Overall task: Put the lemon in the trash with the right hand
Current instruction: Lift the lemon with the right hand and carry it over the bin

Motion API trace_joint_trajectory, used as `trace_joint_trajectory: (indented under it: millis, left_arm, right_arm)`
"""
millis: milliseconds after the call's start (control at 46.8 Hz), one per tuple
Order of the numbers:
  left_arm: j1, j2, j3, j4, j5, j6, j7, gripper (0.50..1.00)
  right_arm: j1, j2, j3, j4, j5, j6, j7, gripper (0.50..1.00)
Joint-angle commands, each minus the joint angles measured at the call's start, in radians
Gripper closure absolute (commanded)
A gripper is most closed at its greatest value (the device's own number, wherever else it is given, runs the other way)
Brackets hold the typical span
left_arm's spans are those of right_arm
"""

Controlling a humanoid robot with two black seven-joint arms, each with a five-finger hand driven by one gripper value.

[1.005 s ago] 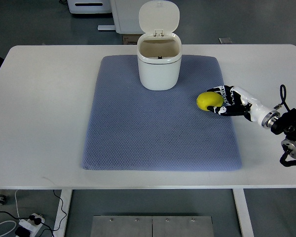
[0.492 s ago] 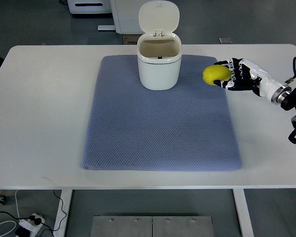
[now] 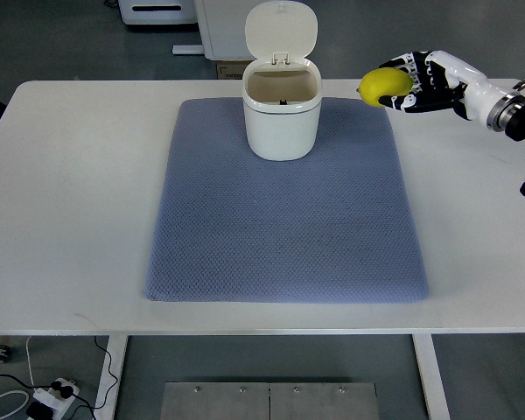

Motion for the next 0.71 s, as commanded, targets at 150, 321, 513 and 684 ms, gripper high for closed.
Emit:
trace_joint_trajectory:
  millis: [150,321,513,684]
  left_arm:
    - [0.001,0.000,0.000,0.000,0.000,0.000,0.000,0.500]
    - [-0.001,0.000,0.000,0.000,0.000,0.000,0.000,0.500]
    - [0.001,0.000,0.000,0.000,0.000,0.000,0.000,0.500]
    - [-0.001,0.000,0.000,-0.001,0.000,0.000,0.000,0.500]
  right_arm:
    - [0.145,0.016,-0.132,-0.001,0.074,-0.017,-0.031,1.000]
    - [0.243,0.050,-0.234,-0.006,0.129,-0.019,-0.052,1.000]
    - [0.319,0.117,-0.326,-0.035,0.180,-0.025,-0.089,1.000]
    - [0.385,0.177,-0.393,-0.049,0.234,-0.045,-0.126,1.000]
